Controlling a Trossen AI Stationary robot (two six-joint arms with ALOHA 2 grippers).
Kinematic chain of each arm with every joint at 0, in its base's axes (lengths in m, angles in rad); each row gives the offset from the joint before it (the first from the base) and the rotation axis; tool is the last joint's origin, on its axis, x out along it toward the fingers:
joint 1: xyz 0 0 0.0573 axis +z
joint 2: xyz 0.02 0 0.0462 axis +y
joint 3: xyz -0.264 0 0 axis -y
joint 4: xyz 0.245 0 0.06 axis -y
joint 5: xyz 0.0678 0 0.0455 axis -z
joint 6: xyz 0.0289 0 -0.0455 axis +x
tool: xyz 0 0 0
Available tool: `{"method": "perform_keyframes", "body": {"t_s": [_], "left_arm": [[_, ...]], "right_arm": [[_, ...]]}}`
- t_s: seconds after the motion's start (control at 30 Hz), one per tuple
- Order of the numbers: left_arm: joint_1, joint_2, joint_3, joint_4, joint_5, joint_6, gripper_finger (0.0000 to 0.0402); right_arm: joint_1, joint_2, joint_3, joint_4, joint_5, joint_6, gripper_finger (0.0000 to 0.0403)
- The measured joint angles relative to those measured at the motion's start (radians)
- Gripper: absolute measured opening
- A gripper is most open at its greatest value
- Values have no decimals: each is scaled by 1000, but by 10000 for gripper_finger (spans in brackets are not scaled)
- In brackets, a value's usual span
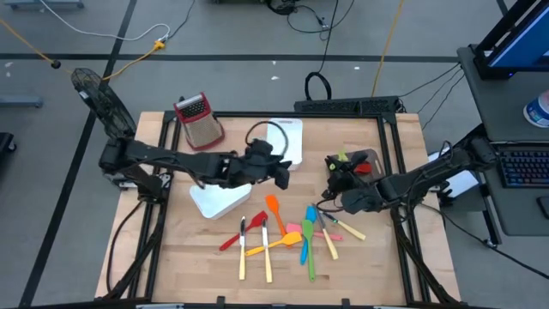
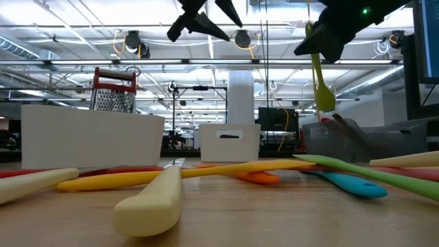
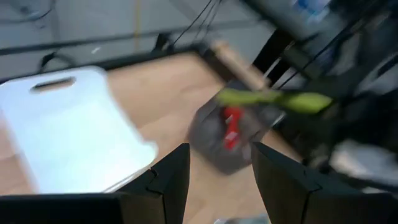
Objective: Pick & Place Kitchen Items
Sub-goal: Put the green serving spoon into the black bin
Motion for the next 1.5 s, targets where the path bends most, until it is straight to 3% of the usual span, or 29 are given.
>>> {"method": "perform_keyframes", "body": {"t_s": [0.3, 0.63, 0.87, 1.07, 1.2, 1.5], "left_arm": [[-58, -198, -309, 232, -61, 20, 175], [-136, -384, -488, 221, -188, 33, 175], [-157, -455, -554, 237, -193, 33, 175], [-160, -480, -574, 226, -182, 37, 175], [-156, -484, -576, 211, -170, 41, 175], [-154, -484, -576, 186, -150, 47, 175]], "right_arm": [[-78, 1, 0, -177, -53, 164, 26], [-103, 27, -1, -213, -102, 225, 26], [-150, 49, -2, -427, -137, 394, 26], [-198, 48, -1, -442, -147, 399, 26], [-248, 48, -1, -466, -233, 419, 26], [-282, 48, -1, -534, -237, 462, 34]]}}
